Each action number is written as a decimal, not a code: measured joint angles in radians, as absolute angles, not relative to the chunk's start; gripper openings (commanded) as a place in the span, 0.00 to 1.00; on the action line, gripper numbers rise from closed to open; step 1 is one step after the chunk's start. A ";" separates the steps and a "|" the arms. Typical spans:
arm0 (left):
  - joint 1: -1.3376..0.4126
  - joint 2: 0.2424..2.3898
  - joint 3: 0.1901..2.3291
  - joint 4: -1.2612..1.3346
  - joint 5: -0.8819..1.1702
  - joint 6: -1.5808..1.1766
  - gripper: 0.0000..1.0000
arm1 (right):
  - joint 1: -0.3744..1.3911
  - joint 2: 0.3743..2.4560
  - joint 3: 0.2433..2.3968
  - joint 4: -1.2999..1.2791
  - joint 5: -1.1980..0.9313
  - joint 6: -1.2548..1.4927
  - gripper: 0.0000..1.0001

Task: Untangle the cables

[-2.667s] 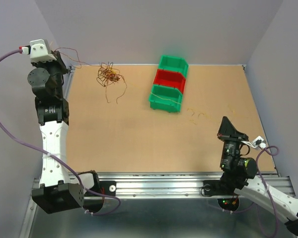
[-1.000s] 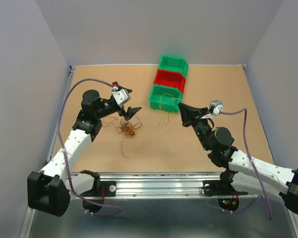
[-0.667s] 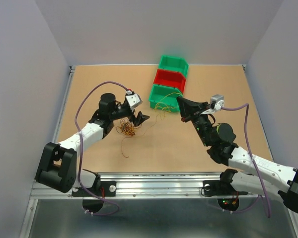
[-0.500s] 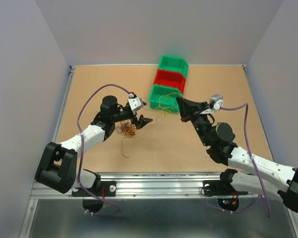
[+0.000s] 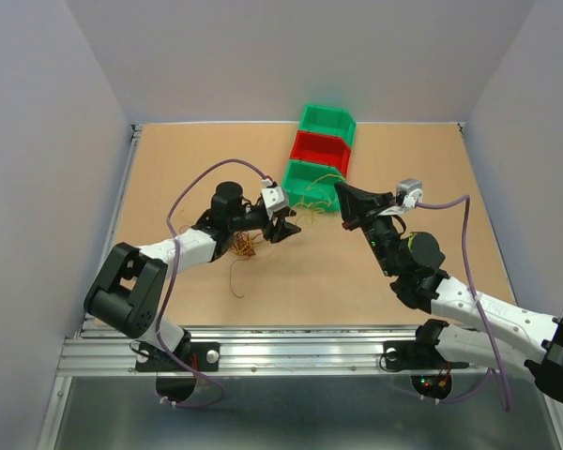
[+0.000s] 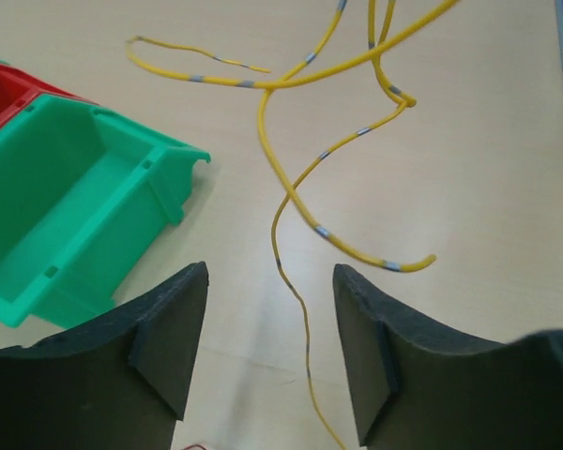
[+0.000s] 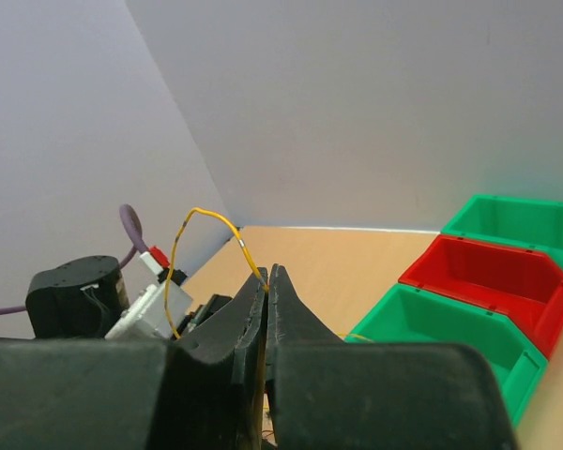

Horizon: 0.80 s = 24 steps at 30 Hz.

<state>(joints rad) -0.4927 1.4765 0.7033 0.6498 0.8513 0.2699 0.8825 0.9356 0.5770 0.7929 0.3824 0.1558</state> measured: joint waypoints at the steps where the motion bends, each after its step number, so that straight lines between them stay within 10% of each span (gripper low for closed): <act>1: -0.501 1.491 0.713 0.647 0.844 0.274 0.37 | 0.883 0.936 0.577 0.793 0.384 0.154 0.01; 4: -0.523 1.537 0.764 0.620 0.825 0.274 0.01 | 0.883 0.936 0.577 0.793 0.386 0.153 0.01; 24: -0.316 1.717 0.979 0.389 0.699 0.280 0.00 | 0.883 0.609 0.570 0.834 0.772 -0.034 0.00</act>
<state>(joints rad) -0.3164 1.7172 0.9787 0.3885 0.6991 0.2798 0.8825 0.6086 0.5697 0.8341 0.7719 -0.0341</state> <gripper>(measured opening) 0.033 0.023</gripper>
